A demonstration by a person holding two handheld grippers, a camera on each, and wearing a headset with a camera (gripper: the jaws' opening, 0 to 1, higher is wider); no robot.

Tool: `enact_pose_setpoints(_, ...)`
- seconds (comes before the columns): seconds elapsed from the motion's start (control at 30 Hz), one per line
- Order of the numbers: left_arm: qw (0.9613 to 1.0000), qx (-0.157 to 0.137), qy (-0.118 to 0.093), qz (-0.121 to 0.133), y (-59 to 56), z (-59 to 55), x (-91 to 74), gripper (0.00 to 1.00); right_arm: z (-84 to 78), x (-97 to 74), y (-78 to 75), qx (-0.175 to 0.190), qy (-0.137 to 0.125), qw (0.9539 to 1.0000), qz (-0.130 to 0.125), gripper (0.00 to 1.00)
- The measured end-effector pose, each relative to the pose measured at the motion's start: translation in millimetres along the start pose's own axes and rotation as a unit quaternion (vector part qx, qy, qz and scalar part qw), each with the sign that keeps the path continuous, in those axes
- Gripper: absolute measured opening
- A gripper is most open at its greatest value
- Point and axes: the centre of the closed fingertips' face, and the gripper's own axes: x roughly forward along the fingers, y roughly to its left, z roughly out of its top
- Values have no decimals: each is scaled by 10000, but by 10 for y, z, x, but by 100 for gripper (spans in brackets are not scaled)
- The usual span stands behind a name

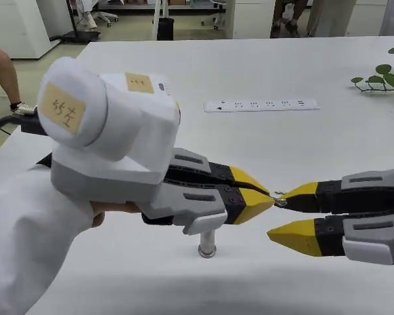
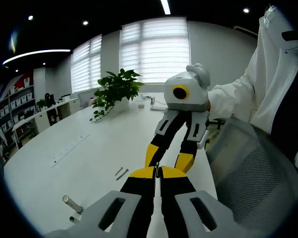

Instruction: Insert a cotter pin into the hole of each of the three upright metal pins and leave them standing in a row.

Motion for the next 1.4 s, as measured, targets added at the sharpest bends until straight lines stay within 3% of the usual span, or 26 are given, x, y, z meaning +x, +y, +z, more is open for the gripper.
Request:
enact_pose_setpoints(0.2, 9997, 38, -74, -212, -77, 26, 13, 0, 9, 15, 84, -6, -6, 9999, 139, 9)
enact_pose_setpoints(0.4, 9992, 94, 0, -397, -148, -10, 19, 0, 26, 30, 138, -100, -55, 9997, 196, 8)
enact_pose_setpoints(0.5, 9989, 153, 55, -430, -165, -27, 24, 0, 29, 38, 169, -104, -49, 9996, 268, 0)
enact_pose_setpoints(0.77, 9985, 126, 117, -526, -203, -122, 30, 0, -35, 66, 199, -27, 74, 9994, 328, 0)
enact_pose_setpoints(0.93, 9980, -139, 75, -608, -248, -215, 13, 0, -84, 79, 256, -79, 199, 9985, 501, 0)
enact_pose_setpoints(1.03, 9978, -301, 78, -593, -250, -257, 2, 0, -84, 94, 264, -88, 225, 9982, 544, 0)
enact_pose_setpoints(1.07, 9966, -630, 22, -537, -242, -258, 0, 0, -84, 101, 263, -75, 255, 9981, 552, 0)
enact_pose_setpoints(1.13, 9985, -361, -70, -401, -184, -252, -19, 2, -78, 107, 259, -11, 268, 9981, 563, 0)
enact_pose_setpoints(1.23, 9984, -419, -132, -365, -176, -246, -44, 5, -74, 116, 275, -40, 275, 9977, 624, 0)
enact_pose_setpoints(1.33, 9983, -459, -291, -192, -95, -241, -78, 12, -101, 151, 257, -44, 370, 9976, 584, 0)
enact_pose_setpoints(1.4, 9985, -459, -269, -105, -50, -279, -100, 18, -130, 172, 225, -27, 408, 9977, 549, 0)
